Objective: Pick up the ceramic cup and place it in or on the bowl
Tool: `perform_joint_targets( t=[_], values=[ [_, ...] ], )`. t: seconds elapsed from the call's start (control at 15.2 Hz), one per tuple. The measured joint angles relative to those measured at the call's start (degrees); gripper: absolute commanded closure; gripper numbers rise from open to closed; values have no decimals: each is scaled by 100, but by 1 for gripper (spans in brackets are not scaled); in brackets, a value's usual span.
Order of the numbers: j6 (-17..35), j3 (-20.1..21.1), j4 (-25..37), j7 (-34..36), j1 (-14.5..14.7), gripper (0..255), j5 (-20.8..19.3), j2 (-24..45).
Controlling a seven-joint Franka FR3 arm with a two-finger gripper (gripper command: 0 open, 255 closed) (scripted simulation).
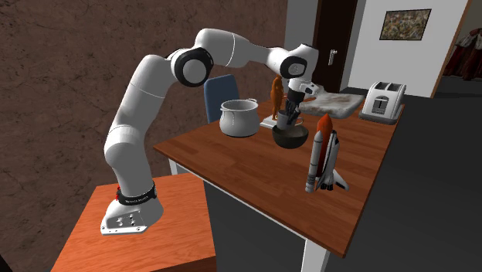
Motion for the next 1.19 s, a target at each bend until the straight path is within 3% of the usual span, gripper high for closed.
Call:
perform_joint_targets(
  t=[0.07, 0.46, 0.73, 1.19],
  values=[
    [1, 0, 0, 0, 0, 0, 0, 0],
    [1, 0, 2, 0, 0, 0, 0, -1],
    [-647, -10, 818, 53, -57, 0, -15, 160],
    [-788, -13, 909, 52, -77, 0, -16, 120]
  ],
)
